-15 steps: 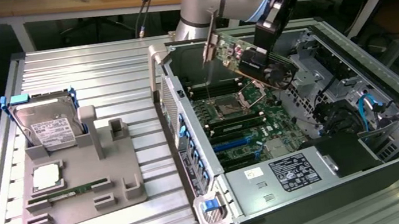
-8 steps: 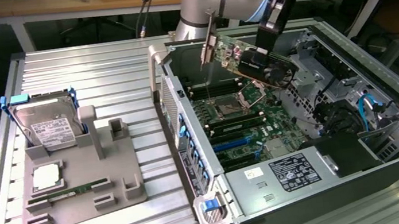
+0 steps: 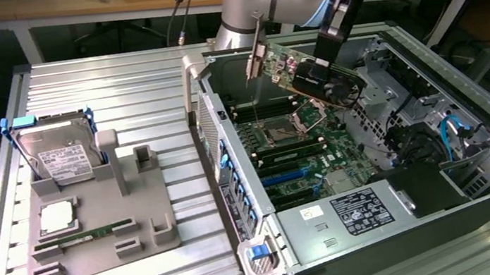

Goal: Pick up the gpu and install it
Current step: 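Insert the gpu into the slot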

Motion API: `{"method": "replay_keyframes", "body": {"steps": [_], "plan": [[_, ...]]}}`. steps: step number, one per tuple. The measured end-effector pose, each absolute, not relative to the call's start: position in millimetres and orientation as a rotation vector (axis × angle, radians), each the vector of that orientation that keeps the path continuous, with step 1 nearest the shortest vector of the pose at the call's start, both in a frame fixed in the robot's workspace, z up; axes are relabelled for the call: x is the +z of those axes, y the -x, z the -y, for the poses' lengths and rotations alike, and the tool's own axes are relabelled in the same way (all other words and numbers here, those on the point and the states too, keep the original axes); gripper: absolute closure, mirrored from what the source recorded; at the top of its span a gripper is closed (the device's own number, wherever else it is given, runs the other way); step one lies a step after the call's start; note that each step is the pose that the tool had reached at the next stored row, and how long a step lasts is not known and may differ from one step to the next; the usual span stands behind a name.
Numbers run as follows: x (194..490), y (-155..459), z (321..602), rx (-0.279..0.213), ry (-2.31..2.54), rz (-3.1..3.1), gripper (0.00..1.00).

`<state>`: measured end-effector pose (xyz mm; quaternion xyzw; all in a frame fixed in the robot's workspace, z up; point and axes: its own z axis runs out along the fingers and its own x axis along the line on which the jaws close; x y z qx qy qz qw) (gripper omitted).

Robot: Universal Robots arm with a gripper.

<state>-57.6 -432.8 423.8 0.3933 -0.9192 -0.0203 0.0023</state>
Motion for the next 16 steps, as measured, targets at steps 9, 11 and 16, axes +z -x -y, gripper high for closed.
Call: {"method": "replay_keyframes", "body": {"steps": [9,11,16], "plan": [[423.8,57.6,432.6,-0.064,-1.343,2.832,0.73],[423.8,57.6,432.6,-0.064,-1.359,2.824,0.73],[423.8,57.6,432.6,-0.064,-1.405,2.800,0.73]]}}
